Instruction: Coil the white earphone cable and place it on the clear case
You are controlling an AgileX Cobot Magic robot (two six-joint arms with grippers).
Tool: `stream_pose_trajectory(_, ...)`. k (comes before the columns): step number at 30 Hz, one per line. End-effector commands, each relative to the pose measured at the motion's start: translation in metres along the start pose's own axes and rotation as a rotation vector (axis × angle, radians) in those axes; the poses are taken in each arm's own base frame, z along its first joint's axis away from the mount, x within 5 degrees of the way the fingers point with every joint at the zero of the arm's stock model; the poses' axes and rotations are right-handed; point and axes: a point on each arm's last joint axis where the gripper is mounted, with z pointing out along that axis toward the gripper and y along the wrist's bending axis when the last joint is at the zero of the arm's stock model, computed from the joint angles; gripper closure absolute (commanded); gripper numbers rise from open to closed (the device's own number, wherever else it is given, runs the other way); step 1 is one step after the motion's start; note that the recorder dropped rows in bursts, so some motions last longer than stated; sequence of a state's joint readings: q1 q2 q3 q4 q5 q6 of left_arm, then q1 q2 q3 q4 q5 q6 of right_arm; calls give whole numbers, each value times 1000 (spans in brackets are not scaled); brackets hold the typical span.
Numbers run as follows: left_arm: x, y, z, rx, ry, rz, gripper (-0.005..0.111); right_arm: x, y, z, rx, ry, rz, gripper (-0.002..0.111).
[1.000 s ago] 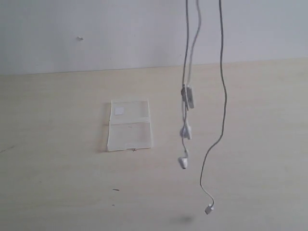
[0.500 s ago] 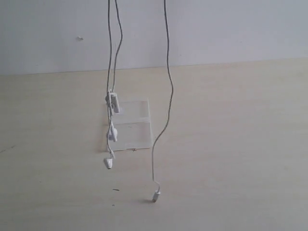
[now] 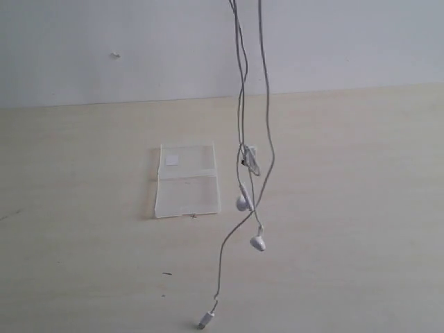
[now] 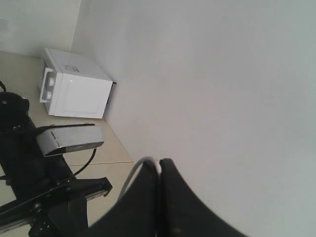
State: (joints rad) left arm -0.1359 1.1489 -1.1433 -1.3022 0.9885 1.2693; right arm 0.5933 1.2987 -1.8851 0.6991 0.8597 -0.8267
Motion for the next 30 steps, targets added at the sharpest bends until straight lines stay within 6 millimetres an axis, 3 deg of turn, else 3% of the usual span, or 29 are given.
stream_pose_trajectory(1,-7,-5,-13,-29,-24,-28,107,8,-1,9,-31,46,13,108)
stream_pose_trajectory(10,-19,-20,-25,-43,-95,13,107,23,-2,29,-125,102,76,108)
stream_pose_trajectory(15,-11,-18,-25,-63,0,35,107,29,0,41,-201,97,128,108)
stream_pose_trajectory(21,6,-12,-35,-218,222,87,107,39,-2,55,-239,105,167,108)
stream_pose_trajectory(30,2,-20,-53,-345,243,176,107,60,-4,79,-314,158,211,108)
